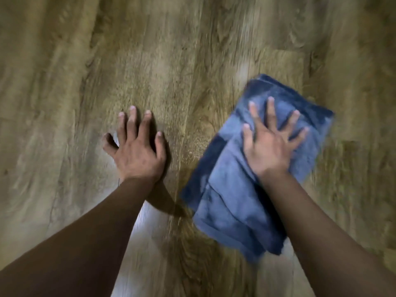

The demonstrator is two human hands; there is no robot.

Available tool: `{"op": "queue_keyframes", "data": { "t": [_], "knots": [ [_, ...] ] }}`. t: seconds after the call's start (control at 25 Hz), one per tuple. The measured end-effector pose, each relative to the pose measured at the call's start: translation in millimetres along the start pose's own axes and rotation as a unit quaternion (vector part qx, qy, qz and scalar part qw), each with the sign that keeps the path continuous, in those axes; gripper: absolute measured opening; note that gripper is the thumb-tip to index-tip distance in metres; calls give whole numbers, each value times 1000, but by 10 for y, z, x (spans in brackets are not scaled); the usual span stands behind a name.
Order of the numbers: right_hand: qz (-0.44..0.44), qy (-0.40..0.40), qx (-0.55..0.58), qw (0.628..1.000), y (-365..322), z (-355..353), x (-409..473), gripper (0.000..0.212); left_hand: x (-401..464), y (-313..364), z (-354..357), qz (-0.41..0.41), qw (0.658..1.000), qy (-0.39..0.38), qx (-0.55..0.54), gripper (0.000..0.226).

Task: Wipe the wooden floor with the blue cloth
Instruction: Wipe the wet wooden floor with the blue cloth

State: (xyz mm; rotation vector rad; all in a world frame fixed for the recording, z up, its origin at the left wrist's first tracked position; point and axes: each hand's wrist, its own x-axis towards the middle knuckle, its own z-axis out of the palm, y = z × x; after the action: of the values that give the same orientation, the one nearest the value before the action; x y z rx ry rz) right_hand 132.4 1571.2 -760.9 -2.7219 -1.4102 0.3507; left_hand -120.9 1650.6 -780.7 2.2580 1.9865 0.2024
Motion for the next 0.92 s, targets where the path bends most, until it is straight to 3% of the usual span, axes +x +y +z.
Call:
{"op": "queue_keyframes", "data": {
  "t": [0.16,0.28,0.44,0.68,0.92],
  "knots": [
    [-148,-17,-15,989,-767,68,92,55,3,11,-45,-8,1000,-10,-28,58],
    [-216,-23,7,976,-844,139,-414,55,-2,3,-76,-10,999,-11,-48,59],
    [-223,-28,4,975,-635,179,-829,57,11,-1,-93,-6,998,-18,-61,61],
    [-244,-21,-30,969,-657,171,-617,59,12,10,-77,-8,999,0,-36,56],
    [-165,-9,0,986,-806,168,-210,57,19,-44,-3,-3,1000,-2,-24,55]
  ]
}}
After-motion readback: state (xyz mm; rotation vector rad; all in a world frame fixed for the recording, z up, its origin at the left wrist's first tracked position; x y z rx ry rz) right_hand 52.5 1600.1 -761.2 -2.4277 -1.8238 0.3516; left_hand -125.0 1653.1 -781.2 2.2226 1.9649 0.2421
